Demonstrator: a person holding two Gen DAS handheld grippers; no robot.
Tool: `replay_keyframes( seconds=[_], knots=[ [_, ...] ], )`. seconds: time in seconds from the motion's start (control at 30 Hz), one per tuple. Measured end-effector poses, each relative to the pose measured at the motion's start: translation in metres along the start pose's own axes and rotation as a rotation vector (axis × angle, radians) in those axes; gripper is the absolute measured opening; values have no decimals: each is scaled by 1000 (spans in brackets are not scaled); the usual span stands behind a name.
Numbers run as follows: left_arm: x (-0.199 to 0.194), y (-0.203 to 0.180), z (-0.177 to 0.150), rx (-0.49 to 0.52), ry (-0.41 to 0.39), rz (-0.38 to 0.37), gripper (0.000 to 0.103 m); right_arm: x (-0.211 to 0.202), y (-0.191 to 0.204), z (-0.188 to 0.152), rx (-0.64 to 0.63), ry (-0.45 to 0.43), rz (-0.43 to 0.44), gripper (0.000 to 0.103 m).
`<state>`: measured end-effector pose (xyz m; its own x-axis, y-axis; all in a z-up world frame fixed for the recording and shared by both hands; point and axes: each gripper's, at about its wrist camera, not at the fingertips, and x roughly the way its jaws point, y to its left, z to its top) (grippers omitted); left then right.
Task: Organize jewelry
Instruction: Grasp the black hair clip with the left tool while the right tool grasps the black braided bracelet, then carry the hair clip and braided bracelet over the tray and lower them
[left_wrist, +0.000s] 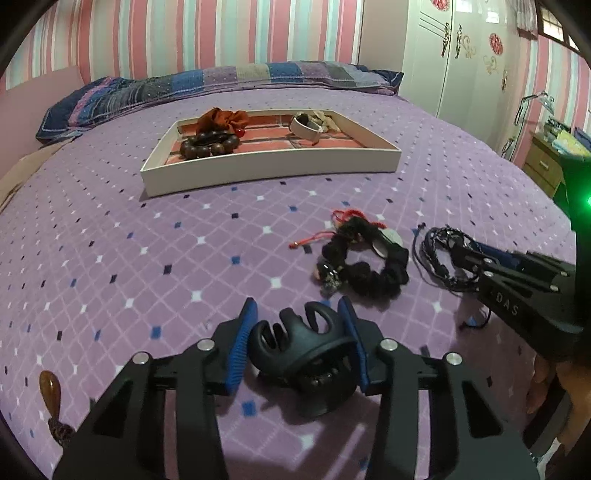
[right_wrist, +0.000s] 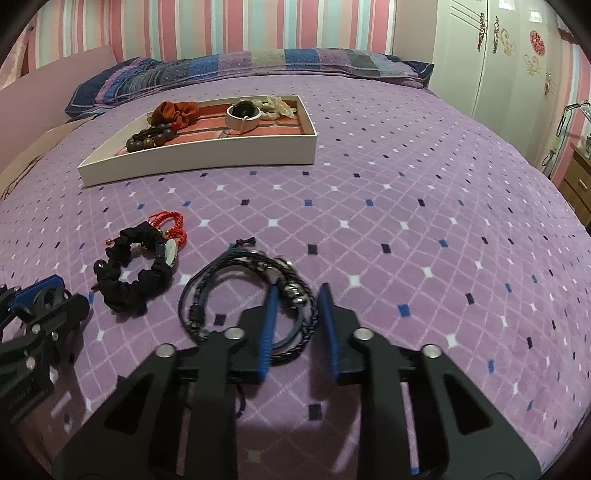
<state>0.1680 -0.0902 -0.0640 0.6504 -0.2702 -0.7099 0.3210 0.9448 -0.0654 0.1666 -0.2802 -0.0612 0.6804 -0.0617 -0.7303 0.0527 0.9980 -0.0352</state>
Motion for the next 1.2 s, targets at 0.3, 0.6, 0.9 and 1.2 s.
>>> replay_keyframes(
  seconds=[0.3,0.6,0.9,1.2],
  knots=[
    [-9,15,7,-18,-29,-8,45,-8,2,7,-8,-42,-13,13],
    [-32,41,38,-57,-94,-1,45,-30,-10,36,32,-118,11,13],
    [-48,64,88,-58,-160,-1,45,-42,-13,82,69,-177,78,13],
    [-37,87,147,-44,-189,18,45,-30,-6,143,56,-213,85,13]
  ],
)
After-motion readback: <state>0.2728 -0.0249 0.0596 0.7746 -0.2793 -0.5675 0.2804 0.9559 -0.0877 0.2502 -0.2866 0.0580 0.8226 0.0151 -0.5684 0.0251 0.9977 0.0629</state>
